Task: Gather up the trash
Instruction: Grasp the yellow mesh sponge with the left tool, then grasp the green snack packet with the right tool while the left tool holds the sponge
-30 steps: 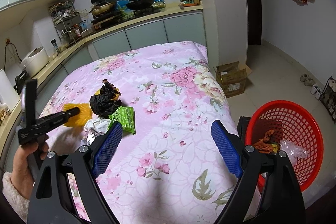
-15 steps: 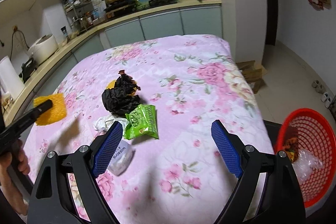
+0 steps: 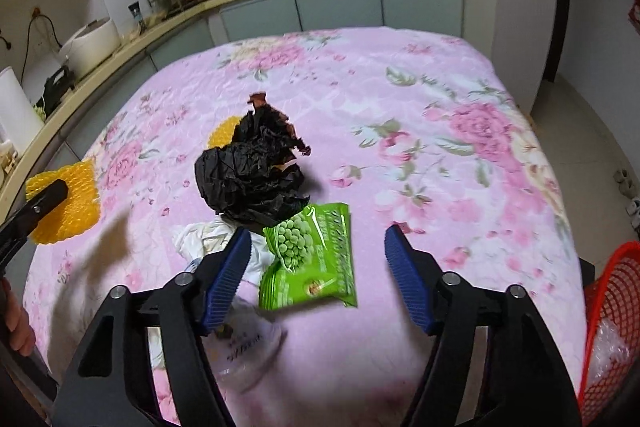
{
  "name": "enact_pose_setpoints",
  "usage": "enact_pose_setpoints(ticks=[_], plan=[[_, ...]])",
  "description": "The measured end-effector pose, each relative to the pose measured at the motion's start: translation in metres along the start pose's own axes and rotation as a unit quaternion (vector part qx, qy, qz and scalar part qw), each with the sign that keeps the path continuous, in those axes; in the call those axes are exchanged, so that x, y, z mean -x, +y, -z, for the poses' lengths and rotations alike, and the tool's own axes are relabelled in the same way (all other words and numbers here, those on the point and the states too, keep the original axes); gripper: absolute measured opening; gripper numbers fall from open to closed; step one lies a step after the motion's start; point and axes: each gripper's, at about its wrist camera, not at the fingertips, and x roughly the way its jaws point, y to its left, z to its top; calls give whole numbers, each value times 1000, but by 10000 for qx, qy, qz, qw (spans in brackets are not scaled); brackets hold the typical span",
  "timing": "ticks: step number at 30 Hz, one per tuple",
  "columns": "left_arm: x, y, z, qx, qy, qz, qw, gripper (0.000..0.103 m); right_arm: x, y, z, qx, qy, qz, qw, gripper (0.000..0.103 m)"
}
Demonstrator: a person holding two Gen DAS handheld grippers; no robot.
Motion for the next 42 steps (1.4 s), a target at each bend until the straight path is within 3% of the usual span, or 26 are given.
enact_pose_setpoints(ticks=[6, 15, 23, 42], plan=[[-2, 1, 3, 1, 37, 15, 10000, 12, -13, -3, 4, -51, 184, 51, 9998, 44], [0, 0, 4, -17, 33, -11, 10000, 12, -5, -9, 10, -150, 78, -17, 9999, 31], [8, -3, 5, -13, -23, -52, 10000, 12, 15, -17, 15, -277, -155, 20, 9995, 28], [50, -22, -14, -164, -542, -163, 9983, 12, 122, -2, 7, -223, -1461, -160, 9889, 28]])
